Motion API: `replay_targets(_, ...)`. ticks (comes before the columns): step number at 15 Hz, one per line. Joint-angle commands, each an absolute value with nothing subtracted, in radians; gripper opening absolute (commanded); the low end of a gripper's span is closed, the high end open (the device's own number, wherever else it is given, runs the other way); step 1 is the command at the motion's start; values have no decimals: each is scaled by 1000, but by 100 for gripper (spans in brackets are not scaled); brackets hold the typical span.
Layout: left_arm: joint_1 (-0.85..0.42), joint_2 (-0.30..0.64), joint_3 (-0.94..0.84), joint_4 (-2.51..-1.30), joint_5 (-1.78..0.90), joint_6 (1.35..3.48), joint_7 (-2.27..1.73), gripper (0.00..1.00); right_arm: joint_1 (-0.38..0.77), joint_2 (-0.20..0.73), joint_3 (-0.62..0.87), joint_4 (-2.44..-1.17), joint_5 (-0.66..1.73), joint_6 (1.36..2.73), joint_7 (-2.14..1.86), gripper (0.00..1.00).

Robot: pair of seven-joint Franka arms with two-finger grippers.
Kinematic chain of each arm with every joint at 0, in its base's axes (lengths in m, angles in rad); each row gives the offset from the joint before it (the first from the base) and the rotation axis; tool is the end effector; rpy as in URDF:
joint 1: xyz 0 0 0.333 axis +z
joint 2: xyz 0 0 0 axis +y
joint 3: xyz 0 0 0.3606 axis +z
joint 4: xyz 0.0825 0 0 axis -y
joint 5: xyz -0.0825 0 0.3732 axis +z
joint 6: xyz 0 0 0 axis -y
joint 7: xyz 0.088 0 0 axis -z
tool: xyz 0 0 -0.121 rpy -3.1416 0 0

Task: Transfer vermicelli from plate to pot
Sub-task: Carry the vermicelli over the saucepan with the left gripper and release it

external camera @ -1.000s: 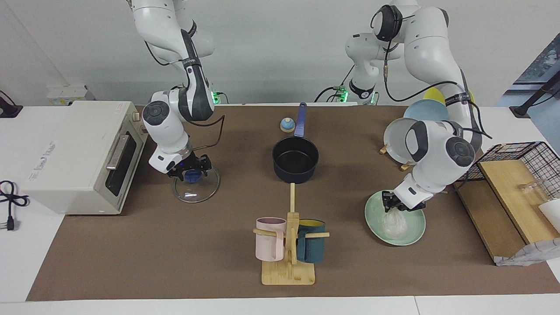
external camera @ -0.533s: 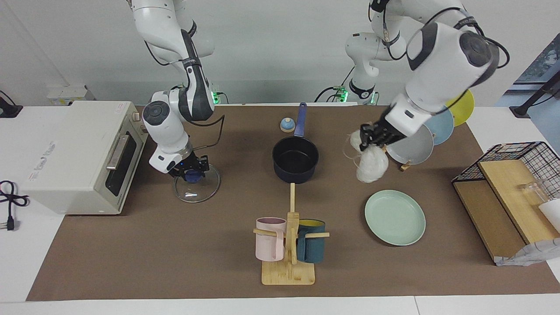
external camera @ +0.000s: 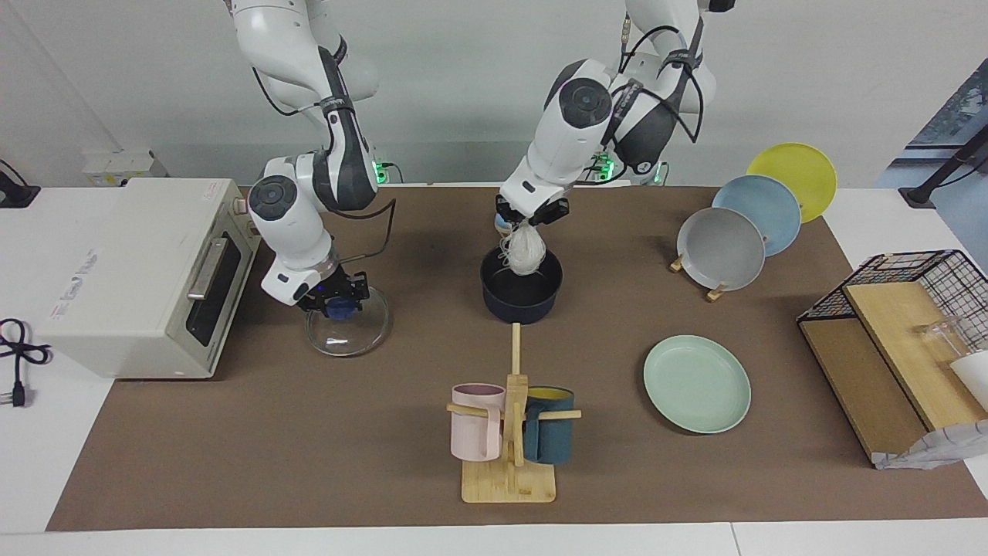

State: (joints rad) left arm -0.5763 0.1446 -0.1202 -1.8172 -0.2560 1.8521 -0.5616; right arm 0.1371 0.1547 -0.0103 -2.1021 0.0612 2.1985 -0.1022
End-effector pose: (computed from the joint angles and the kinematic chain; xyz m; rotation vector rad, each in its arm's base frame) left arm 0.4362 -0.3907 0.4858 2.9738 -0.0738 -0.3598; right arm 0.5541 0.0736 0.3782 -3.0799 -0.2961 0.0910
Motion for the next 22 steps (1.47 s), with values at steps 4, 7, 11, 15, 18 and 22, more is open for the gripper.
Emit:
replay_targets(4, -604, 149, -98, -1979, -267, 2071, -548, 0, 135, 146, -6, -1901, 72, 1946, -127, 34)
replay_targets(7, -603, 192, -98, -1977, -258, 2147, -537, 0, 147, 144, 6, -1839, 74, 1859, -117, 34)
replay_targets(11, -597, 212, -97, -1985, -256, 2194, -477, 0, 172, 150, 12, -1749, 75, 1778, -83, 32)
replay_targets(15, -601, 209, -89, -1968, -247, 2175, -483, 99, 201, 155, 20, -1715, 75, 1758, -12, 21)
replay_targets(18, -533, 157, -75, -1930, -193, 2077, -476, 100, 219, 155, 21, -1715, 75, 1767, 3, 19)
replay_targets(22, -376, 71, -54, -1820, -88, 1886, -419, 100, 279, 155, 21, -1703, 75, 1776, 102, 19)
